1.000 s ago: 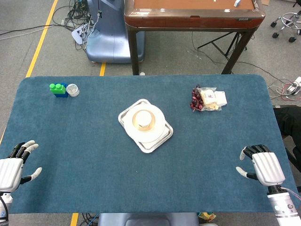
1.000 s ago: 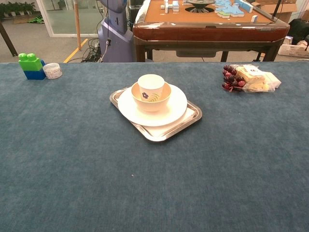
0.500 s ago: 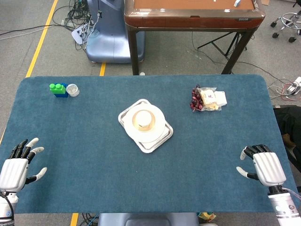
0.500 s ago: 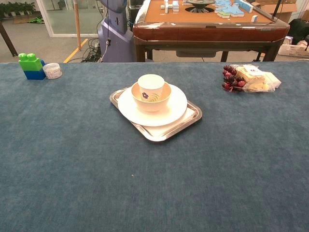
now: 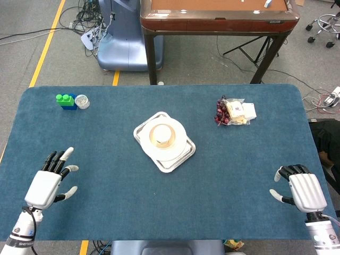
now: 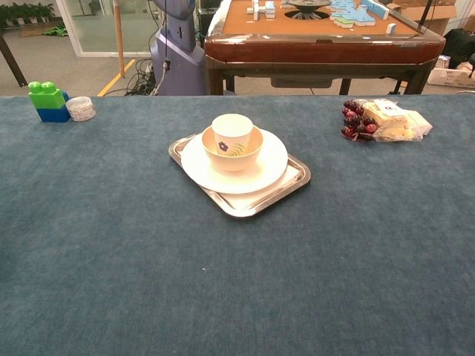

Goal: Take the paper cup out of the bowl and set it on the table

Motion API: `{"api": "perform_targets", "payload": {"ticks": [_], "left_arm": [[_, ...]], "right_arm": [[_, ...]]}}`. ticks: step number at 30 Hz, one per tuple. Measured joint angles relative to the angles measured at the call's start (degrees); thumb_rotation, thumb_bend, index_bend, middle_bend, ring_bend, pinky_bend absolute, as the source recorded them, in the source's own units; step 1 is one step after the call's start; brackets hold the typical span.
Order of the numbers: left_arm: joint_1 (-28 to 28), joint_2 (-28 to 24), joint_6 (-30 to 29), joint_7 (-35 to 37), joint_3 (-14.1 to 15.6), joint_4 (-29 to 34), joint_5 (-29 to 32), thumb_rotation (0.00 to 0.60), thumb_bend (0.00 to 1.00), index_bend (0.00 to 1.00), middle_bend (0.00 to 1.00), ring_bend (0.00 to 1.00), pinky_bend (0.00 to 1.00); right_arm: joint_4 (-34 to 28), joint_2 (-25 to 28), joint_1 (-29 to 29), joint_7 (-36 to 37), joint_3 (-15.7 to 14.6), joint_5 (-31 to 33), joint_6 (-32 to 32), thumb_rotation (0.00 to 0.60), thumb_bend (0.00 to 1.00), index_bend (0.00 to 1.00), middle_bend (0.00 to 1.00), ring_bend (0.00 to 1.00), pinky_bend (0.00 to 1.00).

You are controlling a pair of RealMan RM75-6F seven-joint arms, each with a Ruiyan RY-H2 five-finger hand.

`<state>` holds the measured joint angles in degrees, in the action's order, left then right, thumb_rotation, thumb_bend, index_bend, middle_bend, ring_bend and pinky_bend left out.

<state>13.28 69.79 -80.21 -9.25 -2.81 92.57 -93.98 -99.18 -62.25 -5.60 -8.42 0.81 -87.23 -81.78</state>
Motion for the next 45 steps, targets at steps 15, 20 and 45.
{"api": "perform_targets", "payload": {"ticks": [15, 20, 45], "left_arm": [[12.66, 2.69, 13.30, -4.77, -6.98, 4.03, 7.11, 0.600, 0.20, 0.36, 0.00, 0.00, 0.00], [15.43, 4.39, 16.15, -6.98, -8.61, 4.55, 11.02, 0.600, 0.20, 0.36, 0.00, 0.00, 0.00], [29.39, 14.84, 25.51, -13.30, -13.43, -5.36, 24.32, 0.600, 0.20, 0.40, 0.00, 0.00, 0.00]], "right_arm": [[-0.63, 1.58, -0.03, 1.81, 0.58, 1.71, 0.85, 0.600, 0.23, 0.55, 0.47, 0.35, 0.27], [-0.54, 1.99, -0.04, 2.75, 0.95, 2.40, 1.03, 0.600, 0.23, 0.55, 0.47, 0.35, 0.27], [0.03, 4.16, 0.07, 8.27, 2.14, 4.47, 1.73, 0.600, 0.23, 0.55, 0.47, 0.35, 0.27]]}}
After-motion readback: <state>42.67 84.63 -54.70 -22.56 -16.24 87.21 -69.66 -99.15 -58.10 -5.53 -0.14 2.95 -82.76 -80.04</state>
